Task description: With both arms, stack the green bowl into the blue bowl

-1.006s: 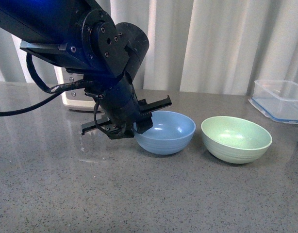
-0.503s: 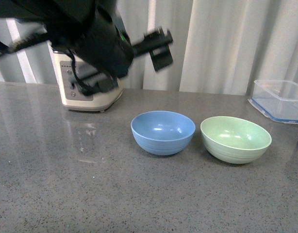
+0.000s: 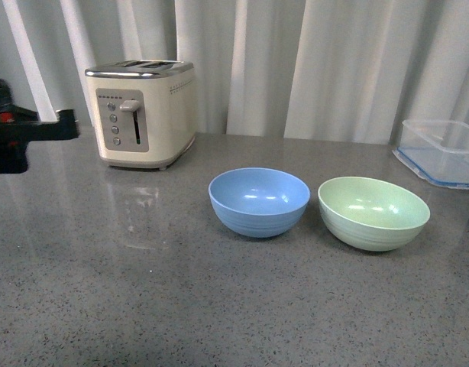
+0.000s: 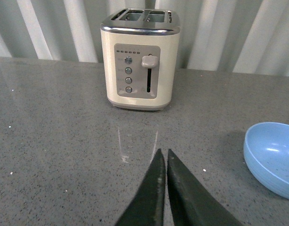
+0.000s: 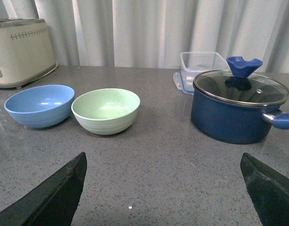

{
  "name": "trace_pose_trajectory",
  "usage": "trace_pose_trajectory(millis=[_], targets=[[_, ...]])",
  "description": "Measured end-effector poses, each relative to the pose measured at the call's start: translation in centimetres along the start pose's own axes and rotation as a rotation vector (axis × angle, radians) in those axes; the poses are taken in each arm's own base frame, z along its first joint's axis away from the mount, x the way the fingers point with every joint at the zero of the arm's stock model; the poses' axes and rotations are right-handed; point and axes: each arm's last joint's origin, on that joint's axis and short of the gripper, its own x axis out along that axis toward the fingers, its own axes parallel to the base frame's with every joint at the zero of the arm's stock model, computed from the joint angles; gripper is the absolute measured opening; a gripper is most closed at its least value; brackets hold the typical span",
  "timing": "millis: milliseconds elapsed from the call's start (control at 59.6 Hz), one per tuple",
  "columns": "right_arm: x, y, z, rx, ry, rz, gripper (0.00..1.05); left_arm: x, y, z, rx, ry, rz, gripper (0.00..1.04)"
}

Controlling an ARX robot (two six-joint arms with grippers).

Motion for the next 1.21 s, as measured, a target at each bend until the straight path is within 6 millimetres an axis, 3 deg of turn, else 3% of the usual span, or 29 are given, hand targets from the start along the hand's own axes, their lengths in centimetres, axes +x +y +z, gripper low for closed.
trace_pose_trajectory(millis=[486,704,989,1207], targets=[[0.0,0.0,0.0,0.000,0.000,0.000,0.95,-7.1,3.3,-3.2,0.007,0.007,0.008,0.04],[0.0,0.0,0.0,0.000,0.000,0.000,0.95,-9.0,4.6,-3.9,0.007,0.009,0.009,0.04],[0.0,0.0,0.0,0.000,0.000,0.000,0.95,-10.8,4.7,-5.1,0.007,0.003,0.011,0.04],[0.0,0.0,0.0,0.000,0.000,0.000,0.95,-11.7,4.6,-4.6,0.007,-0.012,0.011,0.04]])
